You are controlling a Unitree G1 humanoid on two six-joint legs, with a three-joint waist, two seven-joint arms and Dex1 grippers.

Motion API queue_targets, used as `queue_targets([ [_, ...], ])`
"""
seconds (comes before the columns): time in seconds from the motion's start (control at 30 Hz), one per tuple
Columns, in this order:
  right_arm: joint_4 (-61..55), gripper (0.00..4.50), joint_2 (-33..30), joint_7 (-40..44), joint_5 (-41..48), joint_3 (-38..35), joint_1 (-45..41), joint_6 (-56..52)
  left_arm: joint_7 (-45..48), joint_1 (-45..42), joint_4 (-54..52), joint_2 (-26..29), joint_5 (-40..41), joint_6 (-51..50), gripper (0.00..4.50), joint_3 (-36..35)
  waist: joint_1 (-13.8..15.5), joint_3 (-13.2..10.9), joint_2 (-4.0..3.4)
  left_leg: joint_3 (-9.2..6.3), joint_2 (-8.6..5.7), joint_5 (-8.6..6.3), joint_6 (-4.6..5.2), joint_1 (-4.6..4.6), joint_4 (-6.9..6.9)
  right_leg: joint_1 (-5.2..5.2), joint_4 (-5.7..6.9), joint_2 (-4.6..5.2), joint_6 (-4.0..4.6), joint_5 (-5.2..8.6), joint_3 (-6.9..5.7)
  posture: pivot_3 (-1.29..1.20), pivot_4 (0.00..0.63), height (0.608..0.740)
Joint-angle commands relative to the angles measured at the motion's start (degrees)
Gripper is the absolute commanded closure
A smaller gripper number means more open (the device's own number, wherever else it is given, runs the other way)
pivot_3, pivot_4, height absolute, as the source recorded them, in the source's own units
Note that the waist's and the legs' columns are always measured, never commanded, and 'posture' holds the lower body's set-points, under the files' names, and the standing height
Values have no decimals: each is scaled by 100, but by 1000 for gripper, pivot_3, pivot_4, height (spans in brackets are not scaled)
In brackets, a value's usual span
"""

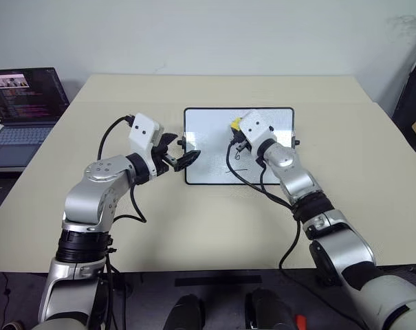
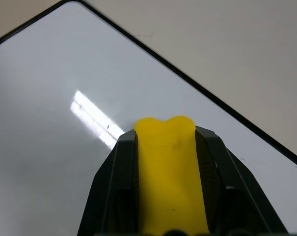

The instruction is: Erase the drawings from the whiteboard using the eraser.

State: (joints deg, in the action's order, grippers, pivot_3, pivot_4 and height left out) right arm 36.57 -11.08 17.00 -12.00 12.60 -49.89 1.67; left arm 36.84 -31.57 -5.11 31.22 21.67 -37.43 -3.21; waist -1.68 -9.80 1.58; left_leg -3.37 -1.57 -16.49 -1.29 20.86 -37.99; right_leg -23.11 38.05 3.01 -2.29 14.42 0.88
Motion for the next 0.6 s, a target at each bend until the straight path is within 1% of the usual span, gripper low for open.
queue_targets([
  [0.03,-18,3309,-208,266,-404,377,520,-582,-9,-106,-221,-7,72,29,0,-87,-15,7,2,2,1,0,0,-2,0,1,1,0,0,0,1,0,150,740],
  [0.1,-168,3321,-269,340,-574,556,659,-639,-12,-117,-213,-22,70,32,0,-76,-21,17,5,4,3,0,0,-7,0,3,4,-2,0,0,3,0,150,740],
  [0.17,-286,3321,-241,391,-542,542,720,-796,-8,-125,-206,-23,66,37,0,-69,-24,19,6,6,4,2,1,-13,-2,8,5,-5,0,0,3,0,150,740],
  [0.3,-618,3322,-204,311,-396,349,636,-851,11,-135,-174,-12,62,54,0,-78,-28,19,6,6,6,8,1,-23,-7,20,4,-10,2,-1,5,0,150,740],
  [0.4,-1034,3323,-124,361,-173,207,490,-622,18,-129,-138,4,54,67,0,-96,-27,16,5,3,7,9,2,-22,-7,22,2,-12,2,-1,3,0,150,740],
  [0.5,-1376,3324,13,207,-13,27,323,-467,1,-76,-78,47,31,98,0,-162,-30,10,4,6,6,9,1,1,-5,-7,4,-11,2,-3,7,0,150,740],
  [0.6,-1432,3325,132,39,25,-96,143,-425,-19,-4,39,142,-52,184,0,-228,-39,6,1,7,13,9,-1,6,4,-18,3,-10,4,-3,7,0,150,740],
])
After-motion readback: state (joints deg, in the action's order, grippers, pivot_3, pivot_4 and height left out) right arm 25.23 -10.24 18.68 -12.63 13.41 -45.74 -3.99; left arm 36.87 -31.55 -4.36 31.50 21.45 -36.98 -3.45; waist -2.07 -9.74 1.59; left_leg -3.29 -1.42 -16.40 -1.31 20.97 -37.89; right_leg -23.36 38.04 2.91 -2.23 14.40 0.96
